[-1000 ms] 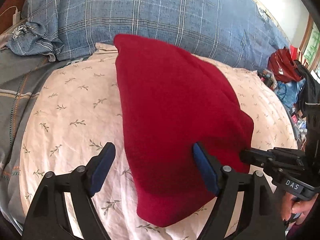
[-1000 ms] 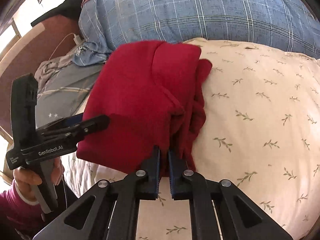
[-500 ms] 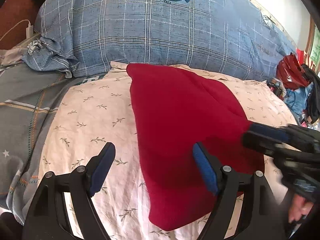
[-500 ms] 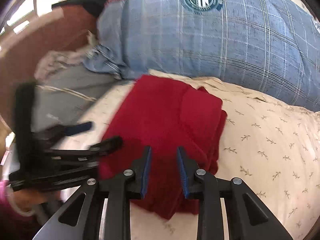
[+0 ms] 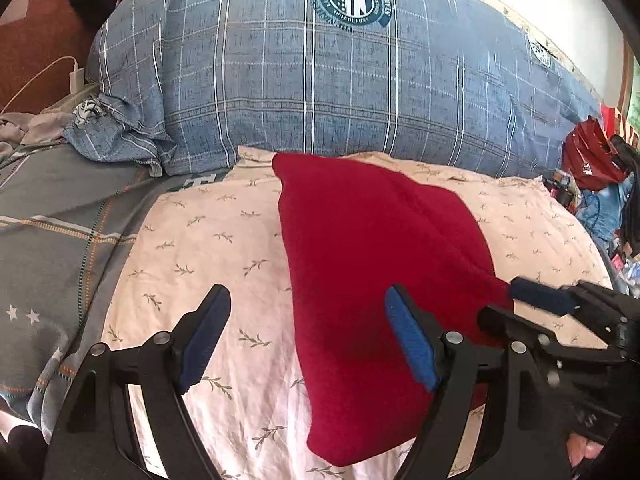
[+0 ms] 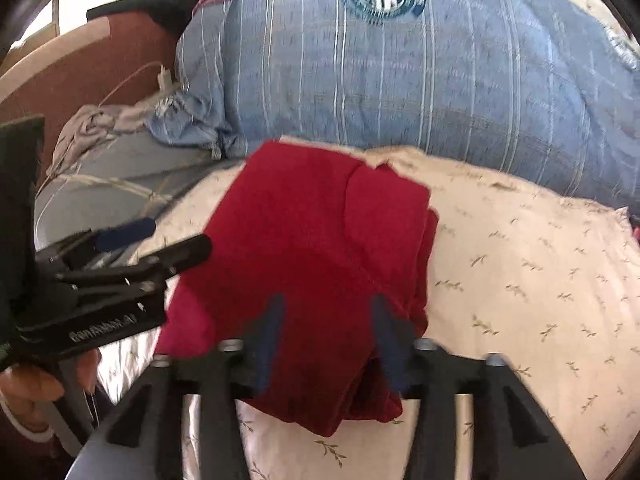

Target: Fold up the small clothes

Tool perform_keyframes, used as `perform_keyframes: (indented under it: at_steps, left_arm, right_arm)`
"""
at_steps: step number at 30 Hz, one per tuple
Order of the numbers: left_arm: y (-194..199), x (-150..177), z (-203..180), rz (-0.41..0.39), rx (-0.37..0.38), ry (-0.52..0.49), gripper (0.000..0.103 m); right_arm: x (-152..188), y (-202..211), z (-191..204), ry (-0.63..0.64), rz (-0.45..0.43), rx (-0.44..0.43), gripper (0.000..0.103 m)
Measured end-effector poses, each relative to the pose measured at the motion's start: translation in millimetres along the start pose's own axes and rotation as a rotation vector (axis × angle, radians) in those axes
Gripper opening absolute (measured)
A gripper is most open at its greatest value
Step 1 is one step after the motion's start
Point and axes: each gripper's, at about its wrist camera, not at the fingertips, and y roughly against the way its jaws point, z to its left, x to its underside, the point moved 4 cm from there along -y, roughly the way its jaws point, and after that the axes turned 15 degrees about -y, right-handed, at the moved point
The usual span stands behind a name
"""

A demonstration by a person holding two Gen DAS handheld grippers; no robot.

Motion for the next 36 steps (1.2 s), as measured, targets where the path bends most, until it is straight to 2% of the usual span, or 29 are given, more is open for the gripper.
perform_keyframes:
  at_steps: [1,4,6,20,36]
  left_arm:
    - [2,-2,0,-0.006,-0.003,0.000,0.080]
    - [6,-5,0,-0.012,-0.004,-0.002,0.080]
    - [8,-6,0,-0.014,-0.005,0.002,0.080]
    - [16,-6,7,-0.049,-0.024,0.020,0.080]
    - [12,-4,10,-0.031,-0.042,0.031,0.080]
  right_arm:
    - [-3,5,2,0.002,-0.025,0.014,0.068]
    - [-9,15,7,0.000,-0.073,0.035,0.073]
    - [-12,14,8,-0.008,-0.072,0.045,0.076]
    - [-13,-2,0,-0.079,-0.031,0.082,0.079]
    - [-12,-9,-6,-0.091,-0.012,0.098,0.079]
